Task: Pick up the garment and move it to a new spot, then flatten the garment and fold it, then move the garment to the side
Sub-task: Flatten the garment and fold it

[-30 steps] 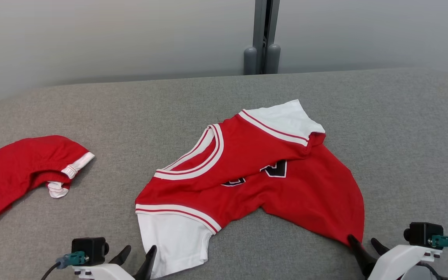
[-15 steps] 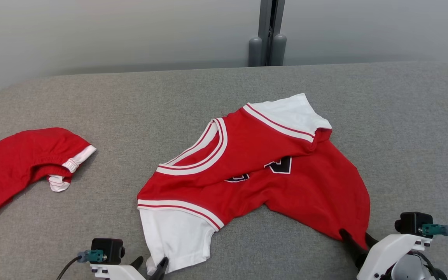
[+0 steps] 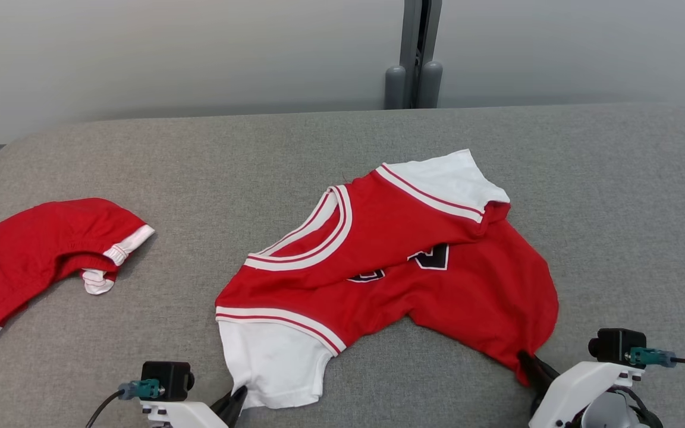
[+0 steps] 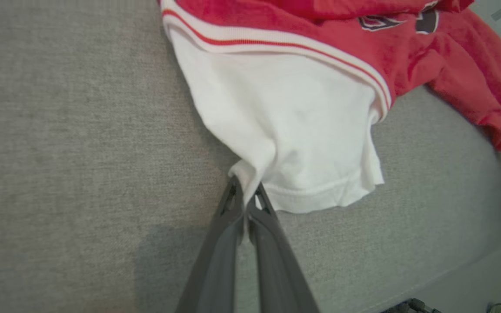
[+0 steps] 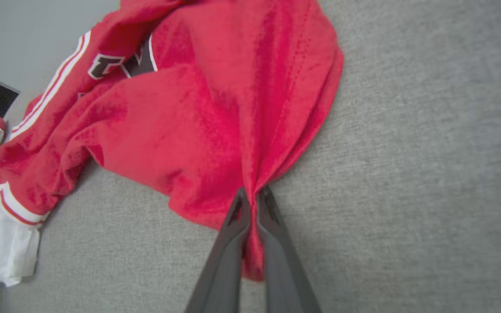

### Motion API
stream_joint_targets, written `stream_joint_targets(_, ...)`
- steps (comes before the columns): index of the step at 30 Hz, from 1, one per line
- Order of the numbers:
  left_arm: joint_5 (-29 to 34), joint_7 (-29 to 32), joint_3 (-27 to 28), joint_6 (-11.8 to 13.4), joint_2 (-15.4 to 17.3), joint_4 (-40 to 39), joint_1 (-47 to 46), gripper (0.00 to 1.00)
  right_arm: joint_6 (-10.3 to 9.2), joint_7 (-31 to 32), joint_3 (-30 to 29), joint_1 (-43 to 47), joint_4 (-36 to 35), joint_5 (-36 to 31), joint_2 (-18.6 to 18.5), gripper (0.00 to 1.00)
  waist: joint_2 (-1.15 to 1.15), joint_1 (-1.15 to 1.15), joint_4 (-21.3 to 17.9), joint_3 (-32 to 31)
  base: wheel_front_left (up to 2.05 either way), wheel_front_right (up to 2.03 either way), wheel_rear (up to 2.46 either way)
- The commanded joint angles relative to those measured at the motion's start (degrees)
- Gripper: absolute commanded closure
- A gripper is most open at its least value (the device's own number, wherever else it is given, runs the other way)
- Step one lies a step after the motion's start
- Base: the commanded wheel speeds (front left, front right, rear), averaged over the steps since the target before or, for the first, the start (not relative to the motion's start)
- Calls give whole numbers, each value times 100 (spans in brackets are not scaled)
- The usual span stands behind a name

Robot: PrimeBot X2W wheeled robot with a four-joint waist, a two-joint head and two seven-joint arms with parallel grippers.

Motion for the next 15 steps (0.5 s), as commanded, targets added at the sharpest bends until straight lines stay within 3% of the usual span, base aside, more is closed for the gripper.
stream_joint_targets(1,-67,-72,74,-39,29,-47,-66,100,1,-157,8,-78,-11,73,-24,100,0,0,-7,-32,0,0,0)
stream_joint_targets(8,-162,-104,236,-6,135,-469,-70,100,1,-445,43,-52,-276,287,-90,100,0,0,-25,-43,0,0,0)
stream_joint_targets(15,-111,82,473,-44,434,-1152,-720,100,1,-470,226,-648,-819,662,-275,100,0,0,-139,282,0,0,0)
